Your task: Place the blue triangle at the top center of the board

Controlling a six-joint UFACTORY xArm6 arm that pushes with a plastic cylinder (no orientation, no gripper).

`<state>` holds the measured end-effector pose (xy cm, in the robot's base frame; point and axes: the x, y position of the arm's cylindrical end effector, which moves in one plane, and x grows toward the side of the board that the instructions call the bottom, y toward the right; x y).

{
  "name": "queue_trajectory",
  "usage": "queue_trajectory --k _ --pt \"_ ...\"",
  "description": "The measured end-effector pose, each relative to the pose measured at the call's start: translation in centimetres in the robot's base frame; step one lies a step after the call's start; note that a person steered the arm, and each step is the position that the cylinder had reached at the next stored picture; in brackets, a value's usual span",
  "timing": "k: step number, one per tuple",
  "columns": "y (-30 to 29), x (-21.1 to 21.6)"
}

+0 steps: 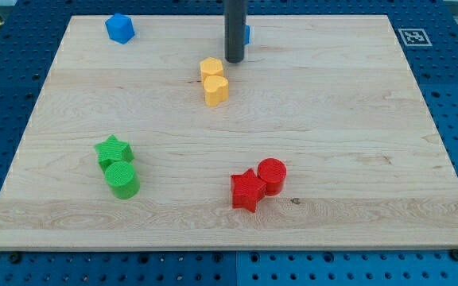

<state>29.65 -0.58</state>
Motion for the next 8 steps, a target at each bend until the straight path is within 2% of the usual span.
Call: queue_trajectory --k 1,5,8 --pt "-0.4 -2.2" --pt "2.6 0.9" --pt "2.7 6.9"
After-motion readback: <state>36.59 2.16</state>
